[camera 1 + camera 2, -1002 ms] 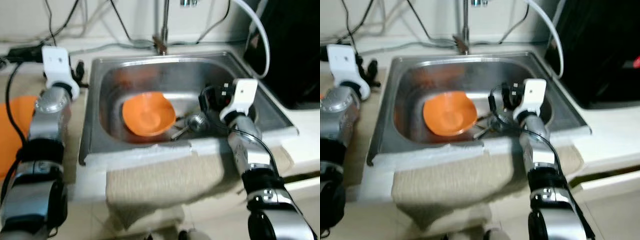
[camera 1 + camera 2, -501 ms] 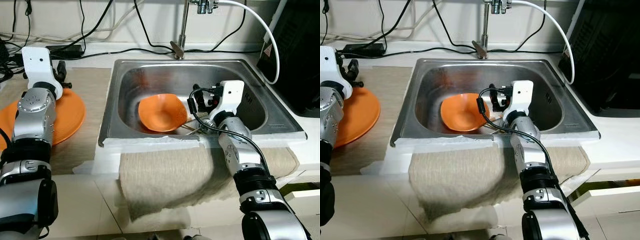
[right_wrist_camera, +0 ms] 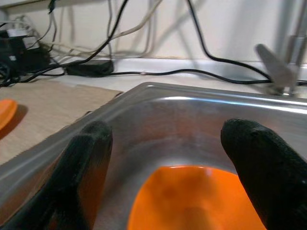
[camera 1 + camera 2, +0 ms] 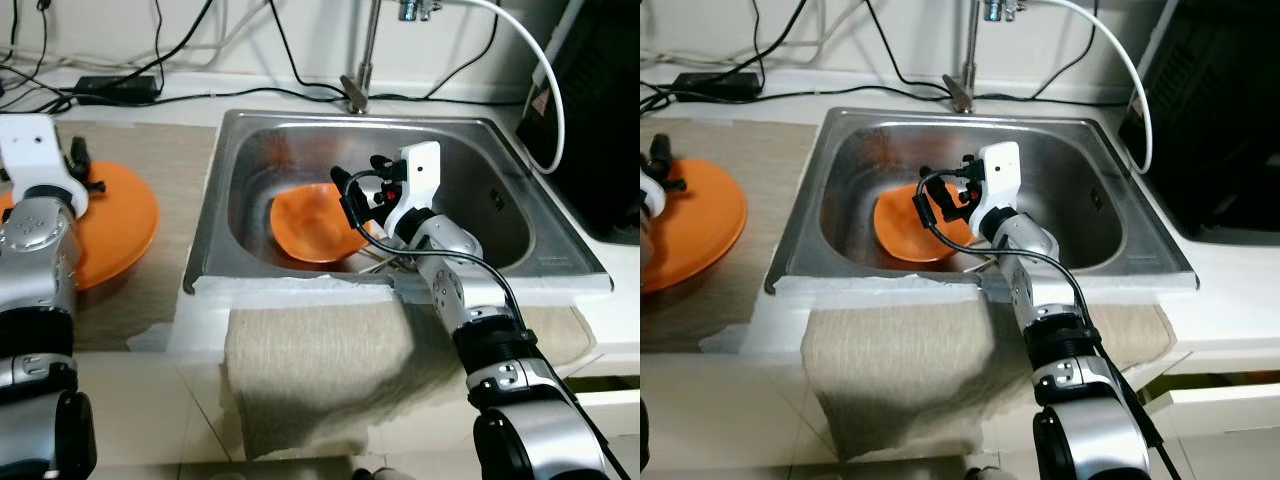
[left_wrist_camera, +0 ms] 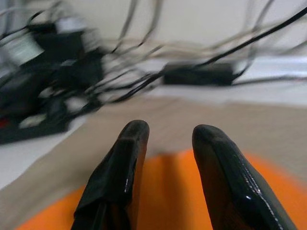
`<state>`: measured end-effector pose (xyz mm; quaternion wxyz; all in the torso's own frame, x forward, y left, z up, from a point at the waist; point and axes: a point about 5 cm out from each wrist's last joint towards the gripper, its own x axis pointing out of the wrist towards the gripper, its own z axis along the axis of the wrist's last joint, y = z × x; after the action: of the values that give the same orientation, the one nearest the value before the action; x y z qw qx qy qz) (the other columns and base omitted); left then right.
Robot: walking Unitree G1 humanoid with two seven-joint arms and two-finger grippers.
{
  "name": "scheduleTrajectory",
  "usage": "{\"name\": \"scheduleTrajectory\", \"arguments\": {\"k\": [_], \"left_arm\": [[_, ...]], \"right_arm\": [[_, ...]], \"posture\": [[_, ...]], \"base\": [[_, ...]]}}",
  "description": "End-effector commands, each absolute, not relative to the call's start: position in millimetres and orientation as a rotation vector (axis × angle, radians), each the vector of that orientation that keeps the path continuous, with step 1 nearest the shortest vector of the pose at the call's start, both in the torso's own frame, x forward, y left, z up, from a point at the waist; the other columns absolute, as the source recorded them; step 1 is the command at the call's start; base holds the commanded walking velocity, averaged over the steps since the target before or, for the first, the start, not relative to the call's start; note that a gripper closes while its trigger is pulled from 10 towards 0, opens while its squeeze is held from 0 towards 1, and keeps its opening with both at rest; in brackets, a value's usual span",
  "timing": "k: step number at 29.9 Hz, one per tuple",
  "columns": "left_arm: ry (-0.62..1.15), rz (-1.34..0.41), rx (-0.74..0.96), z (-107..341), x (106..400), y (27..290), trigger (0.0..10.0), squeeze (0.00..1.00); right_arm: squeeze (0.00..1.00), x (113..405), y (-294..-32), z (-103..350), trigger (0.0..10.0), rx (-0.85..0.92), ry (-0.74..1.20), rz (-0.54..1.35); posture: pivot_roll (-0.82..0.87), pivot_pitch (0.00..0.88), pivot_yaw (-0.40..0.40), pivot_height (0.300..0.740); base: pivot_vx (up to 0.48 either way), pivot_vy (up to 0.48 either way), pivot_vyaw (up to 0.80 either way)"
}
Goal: Kitchen organization
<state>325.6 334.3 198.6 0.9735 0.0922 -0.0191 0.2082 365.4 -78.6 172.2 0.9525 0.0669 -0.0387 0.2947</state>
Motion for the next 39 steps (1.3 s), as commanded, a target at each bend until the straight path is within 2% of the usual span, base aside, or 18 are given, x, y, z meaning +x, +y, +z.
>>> {"name": "scheduleTrajectory", "arguments": {"k": [1, 14, 18, 23, 33, 39], "left_arm": [[-0.054, 0.467, 0.193, 205, 317, 344, 10.0, 0.0], [-0.046, 0.526, 0.176, 201, 272, 361, 10.0, 0.0], [-0.028, 0.527, 0.164, 196, 267, 358, 10.0, 0.0], [-0.022, 0.481, 0.139, 192, 271, 342, 10.0, 0.0], [-0.135, 0.386, 0.165, 224, 282, 323, 10.0, 0.0], [-0.023, 0.412, 0.132, 203, 281, 327, 10.0, 0.0]], "right_arm": [[0.0, 367, -77, 172, 10.0, 0.138, -0.072, 0.609], [0.0, 370, -76, 164, 10.0, 0.143, -0.039, 0.594], [0.0, 372, -77, 164, 10.0, 0.143, -0.038, 0.592], [0.0, 374, -76, 167, 10.0, 0.144, -0.047, 0.592], [0.0, 373, -78, 164, 10.0, 0.145, -0.049, 0.58], [0.0, 372, -78, 162, 10.0, 0.149, -0.049, 0.576]], "posture": [[0.18, 0.0, -0.096, 0.74], [0.24, 0.0, -0.126, 0.74], [0.25, 0.0, -0.129, 0.74], [0.25, 0.0, -0.131, 0.74], [0.23, 0.0, -0.116, 0.74], [0.23, 0.0, -0.107, 0.74]], "base": [[0.0, 0.0, 0.0], [0.0, 0.0, 0.0], [0.0, 0.0, 0.0], [0.0, 0.0, 0.0], [0.0, 0.0, 0.0], [0.0, 0.0, 0.0]]}}
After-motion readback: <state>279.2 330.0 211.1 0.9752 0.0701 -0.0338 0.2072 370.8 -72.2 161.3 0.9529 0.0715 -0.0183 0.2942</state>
